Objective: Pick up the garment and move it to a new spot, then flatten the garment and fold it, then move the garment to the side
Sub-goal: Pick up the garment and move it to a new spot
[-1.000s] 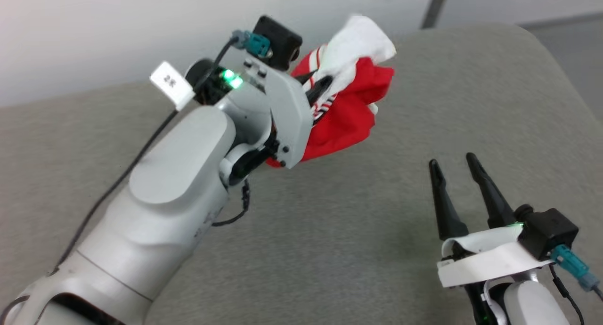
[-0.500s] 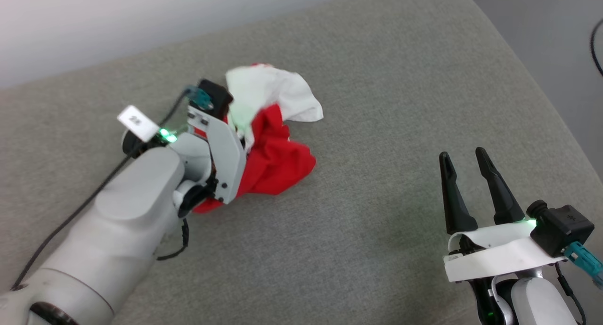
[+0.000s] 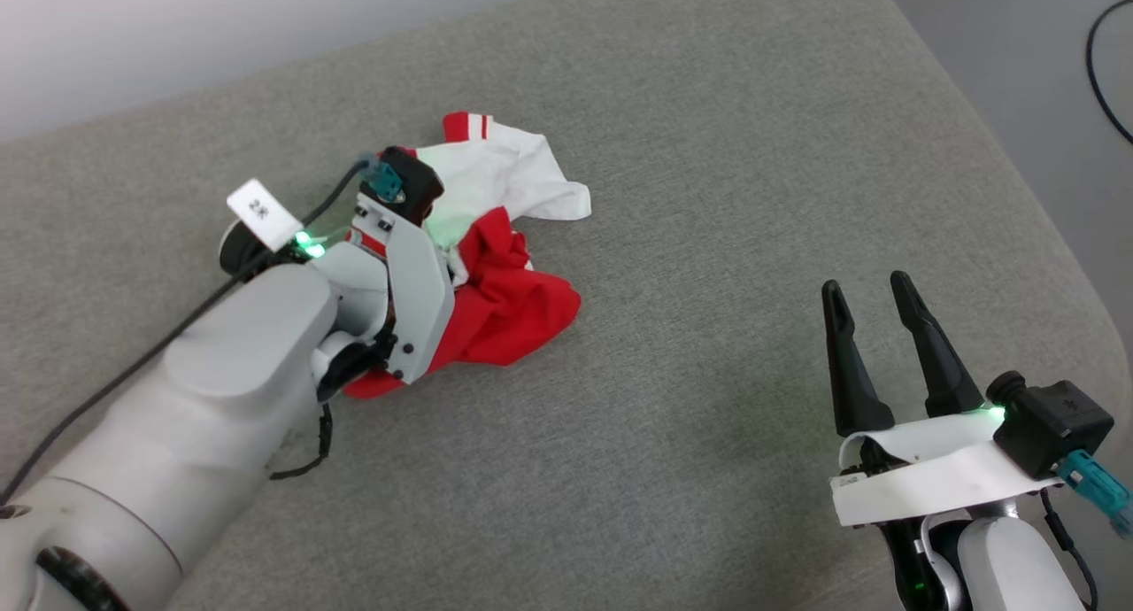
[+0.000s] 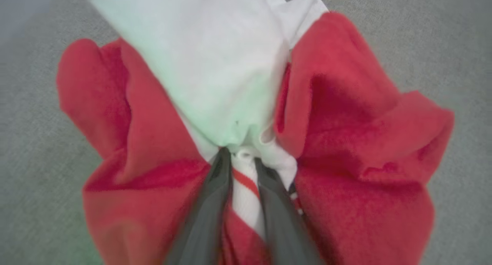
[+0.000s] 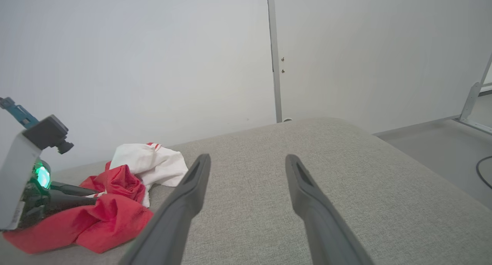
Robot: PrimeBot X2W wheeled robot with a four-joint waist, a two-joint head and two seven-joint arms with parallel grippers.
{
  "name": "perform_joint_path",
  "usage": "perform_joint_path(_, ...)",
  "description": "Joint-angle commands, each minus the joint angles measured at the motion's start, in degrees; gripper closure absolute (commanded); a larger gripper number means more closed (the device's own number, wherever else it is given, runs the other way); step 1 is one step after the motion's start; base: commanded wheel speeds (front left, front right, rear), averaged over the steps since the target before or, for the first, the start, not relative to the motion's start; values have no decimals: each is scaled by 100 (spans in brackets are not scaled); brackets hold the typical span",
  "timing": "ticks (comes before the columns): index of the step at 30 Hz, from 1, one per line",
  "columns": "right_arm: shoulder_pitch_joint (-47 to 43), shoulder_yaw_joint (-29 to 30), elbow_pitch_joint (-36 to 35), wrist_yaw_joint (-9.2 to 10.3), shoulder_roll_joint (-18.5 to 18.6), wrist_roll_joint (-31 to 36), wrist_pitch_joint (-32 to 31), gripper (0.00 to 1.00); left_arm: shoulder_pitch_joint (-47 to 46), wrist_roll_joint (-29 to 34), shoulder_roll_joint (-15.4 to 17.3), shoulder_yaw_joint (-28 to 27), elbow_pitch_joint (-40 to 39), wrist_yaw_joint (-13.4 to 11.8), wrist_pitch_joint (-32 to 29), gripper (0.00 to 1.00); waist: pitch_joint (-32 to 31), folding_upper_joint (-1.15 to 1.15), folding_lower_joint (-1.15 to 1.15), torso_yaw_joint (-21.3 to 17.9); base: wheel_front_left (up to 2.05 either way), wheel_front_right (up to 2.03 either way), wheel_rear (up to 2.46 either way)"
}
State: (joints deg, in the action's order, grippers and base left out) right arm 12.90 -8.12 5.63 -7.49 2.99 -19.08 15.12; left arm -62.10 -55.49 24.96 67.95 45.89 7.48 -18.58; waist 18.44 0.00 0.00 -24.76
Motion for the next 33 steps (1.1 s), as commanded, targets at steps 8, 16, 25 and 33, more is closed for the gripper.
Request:
perform_joint_path(8, -146, 58, 124, 0, -11, 420, 3, 0, 6, -198, -225, 83, -23, -3, 1299, 0, -562, 0, 0, 666, 0, 0, 0)
perform_joint_path(16, -370, 153, 276, 0, 0, 841, 3, 0, 486, -462, -190, -177, -296, -8, 2718, 0, -1038, 0, 0, 1390, 0, 0, 0)
perform_joint_path(25, -706, 269, 519, 0, 300, 998, 3, 0, 1838, -739, -391, -435, 13, -184, 3333, 0, -1381, 0, 0, 2208, 0, 0, 0)
perform_joint_path(33, -1087, 471, 587, 0, 582, 992, 3, 0, 3217, -100, -384, -2070, -516, -525, 3370, 0, -1506, 0, 0, 2683, 0, 0, 0)
